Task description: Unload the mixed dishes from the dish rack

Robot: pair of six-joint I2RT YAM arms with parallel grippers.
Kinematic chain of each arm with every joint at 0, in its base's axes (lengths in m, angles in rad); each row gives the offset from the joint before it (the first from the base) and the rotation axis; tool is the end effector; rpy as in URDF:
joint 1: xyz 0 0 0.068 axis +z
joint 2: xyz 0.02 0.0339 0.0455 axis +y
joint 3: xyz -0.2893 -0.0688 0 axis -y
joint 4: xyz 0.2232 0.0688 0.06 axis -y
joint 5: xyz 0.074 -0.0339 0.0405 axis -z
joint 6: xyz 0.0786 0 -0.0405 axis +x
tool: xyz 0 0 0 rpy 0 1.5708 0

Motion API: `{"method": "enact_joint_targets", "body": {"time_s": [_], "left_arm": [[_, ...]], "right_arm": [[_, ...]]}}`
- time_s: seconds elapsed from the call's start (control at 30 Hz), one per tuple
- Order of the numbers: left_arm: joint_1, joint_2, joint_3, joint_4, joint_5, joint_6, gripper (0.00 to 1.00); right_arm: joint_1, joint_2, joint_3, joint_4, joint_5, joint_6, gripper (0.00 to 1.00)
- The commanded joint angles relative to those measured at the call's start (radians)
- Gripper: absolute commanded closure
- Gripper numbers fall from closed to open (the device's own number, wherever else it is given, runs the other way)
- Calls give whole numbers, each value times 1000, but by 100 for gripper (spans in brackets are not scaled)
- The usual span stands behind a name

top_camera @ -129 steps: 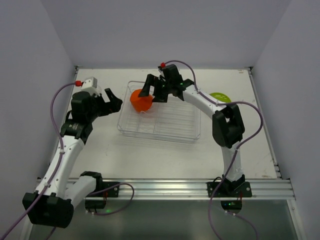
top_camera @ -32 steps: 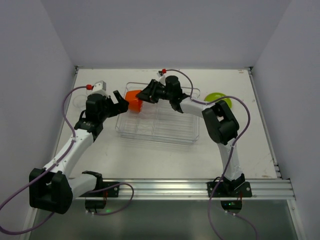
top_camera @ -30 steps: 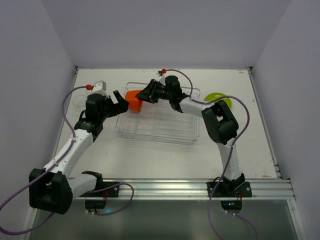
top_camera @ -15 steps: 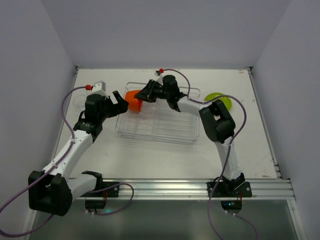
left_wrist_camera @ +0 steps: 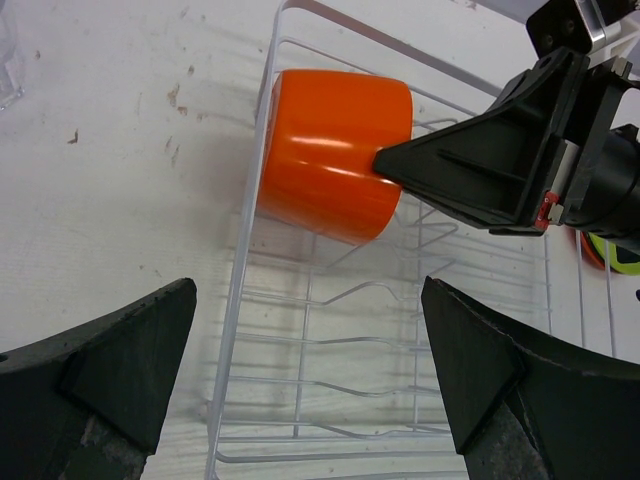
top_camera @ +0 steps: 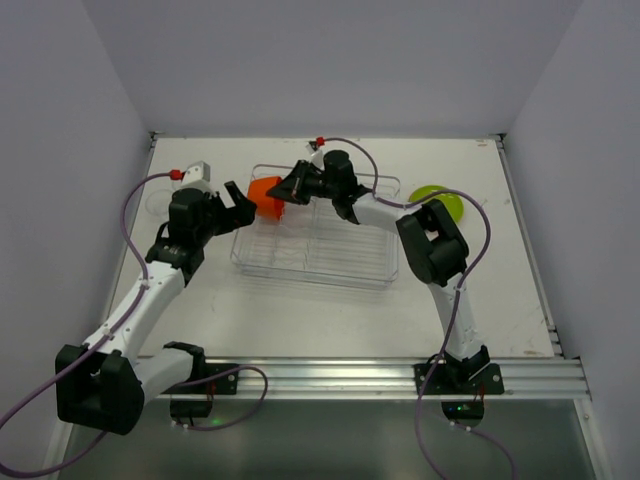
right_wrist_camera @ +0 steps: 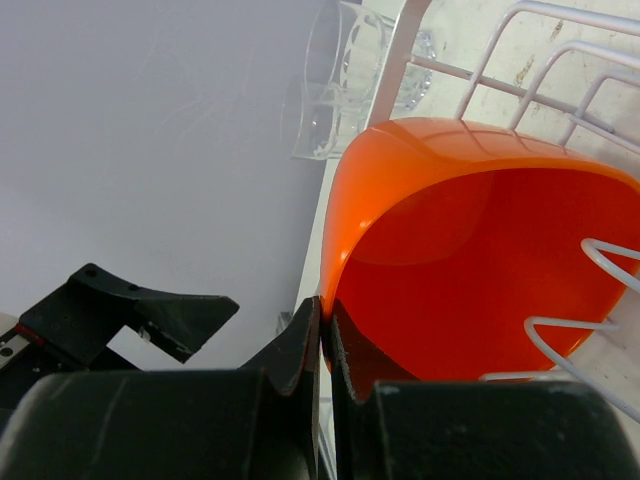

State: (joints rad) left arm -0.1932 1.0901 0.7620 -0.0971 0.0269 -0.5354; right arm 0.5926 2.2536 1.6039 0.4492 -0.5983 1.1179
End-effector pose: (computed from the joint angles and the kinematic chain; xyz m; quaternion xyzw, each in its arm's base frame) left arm 0.2507 -0.0512 0.2920 -0.1359 0.8293 -0.2037 0.5023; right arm 0.4338 0.3454 0.2230 0.0120 0.7630 0.6061 0.2245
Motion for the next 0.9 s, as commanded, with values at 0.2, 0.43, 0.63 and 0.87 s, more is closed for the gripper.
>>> {"method": "enact_joint_targets", "body": {"time_s": [0.2, 0.43, 0.63, 0.87], "left_arm": [[-15, -16, 54, 10, -22, 14, 0], [-15, -47, 79, -16, -22, 17, 0], [-15, -90, 103, -50, -53, 23, 0], [-15, -102, 118, -75, -53, 29, 0]], "right_arm": [[-30, -72, -22, 275, -75, 69, 100], [-60, -88, -55, 457, -132, 157, 100], [-73, -107, -48, 505, -166, 188, 100], [-77, -175, -42, 503, -190, 175, 100]]}}
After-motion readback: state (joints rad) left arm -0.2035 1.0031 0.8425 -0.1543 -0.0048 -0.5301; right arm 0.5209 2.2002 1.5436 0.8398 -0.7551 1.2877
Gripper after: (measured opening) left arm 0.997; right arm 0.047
